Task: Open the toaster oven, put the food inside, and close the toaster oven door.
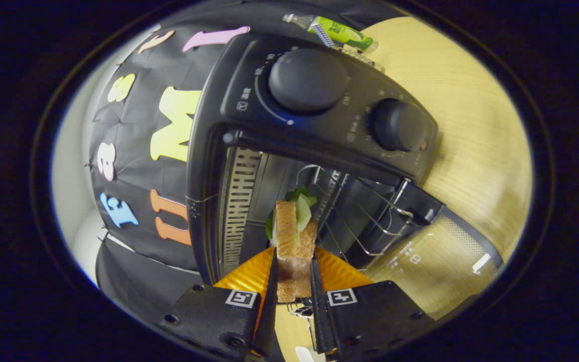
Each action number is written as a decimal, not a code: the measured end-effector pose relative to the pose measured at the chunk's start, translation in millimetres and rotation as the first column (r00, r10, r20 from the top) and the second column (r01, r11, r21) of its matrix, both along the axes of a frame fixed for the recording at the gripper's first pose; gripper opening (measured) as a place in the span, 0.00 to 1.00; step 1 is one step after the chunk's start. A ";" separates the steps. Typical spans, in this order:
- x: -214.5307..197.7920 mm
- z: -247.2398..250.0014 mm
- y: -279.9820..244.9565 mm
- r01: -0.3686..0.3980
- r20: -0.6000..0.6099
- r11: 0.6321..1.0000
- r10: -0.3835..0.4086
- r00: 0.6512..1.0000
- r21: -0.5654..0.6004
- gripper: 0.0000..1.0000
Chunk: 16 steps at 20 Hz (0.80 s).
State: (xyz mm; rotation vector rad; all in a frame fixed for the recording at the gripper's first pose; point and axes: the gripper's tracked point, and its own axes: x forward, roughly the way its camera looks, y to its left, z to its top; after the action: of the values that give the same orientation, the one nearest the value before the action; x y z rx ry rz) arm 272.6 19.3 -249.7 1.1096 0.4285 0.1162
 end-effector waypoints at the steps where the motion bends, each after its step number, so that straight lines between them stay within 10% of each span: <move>1: 6.3 2.3 0.3 0.011 0.003 1.000 -0.011 1.000 -0.020 0.37; 16: 33.0 -5.2 1.8 -0.057 -0.009 0.983 0.056 0.998 -0.177 0.47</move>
State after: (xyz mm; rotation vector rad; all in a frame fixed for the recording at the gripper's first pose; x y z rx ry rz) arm 305.6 21.1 -254.9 0.9229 0.4648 0.1232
